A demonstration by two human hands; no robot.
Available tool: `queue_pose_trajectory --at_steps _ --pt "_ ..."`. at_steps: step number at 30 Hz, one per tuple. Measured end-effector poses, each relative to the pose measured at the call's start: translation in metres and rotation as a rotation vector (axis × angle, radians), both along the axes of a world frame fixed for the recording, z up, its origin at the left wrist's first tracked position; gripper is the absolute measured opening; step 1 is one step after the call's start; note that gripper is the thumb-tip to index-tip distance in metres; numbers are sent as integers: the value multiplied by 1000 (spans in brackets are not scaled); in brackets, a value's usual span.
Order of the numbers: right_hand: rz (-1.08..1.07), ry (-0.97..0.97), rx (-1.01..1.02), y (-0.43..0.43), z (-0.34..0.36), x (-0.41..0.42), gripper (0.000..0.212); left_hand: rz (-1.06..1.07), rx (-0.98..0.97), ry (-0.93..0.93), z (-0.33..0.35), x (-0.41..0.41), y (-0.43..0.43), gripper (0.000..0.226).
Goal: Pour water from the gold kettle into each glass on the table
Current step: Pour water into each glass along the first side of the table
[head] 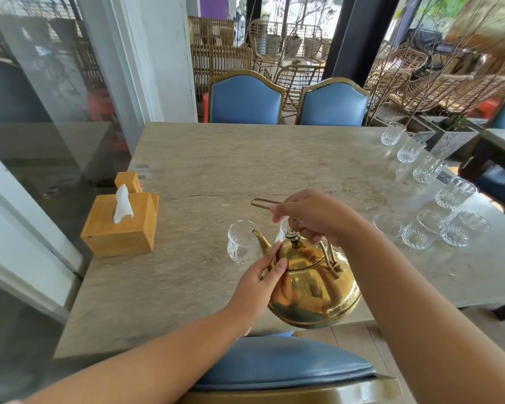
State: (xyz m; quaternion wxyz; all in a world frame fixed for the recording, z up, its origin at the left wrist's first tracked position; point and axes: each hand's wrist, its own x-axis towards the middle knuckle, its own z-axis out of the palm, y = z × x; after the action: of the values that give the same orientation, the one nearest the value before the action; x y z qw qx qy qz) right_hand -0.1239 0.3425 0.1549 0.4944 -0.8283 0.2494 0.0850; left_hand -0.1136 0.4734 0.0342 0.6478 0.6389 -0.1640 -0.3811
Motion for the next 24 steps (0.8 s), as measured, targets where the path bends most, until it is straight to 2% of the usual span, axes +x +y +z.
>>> queue_pose_trajectory --at_steps 14,24 --pt "14 14 -2 1 1 3 27 -9 -3 60 5 0 1 39" --pt "4 2 -7 4 5 3 27 -27 4 36 10 0 5 40"
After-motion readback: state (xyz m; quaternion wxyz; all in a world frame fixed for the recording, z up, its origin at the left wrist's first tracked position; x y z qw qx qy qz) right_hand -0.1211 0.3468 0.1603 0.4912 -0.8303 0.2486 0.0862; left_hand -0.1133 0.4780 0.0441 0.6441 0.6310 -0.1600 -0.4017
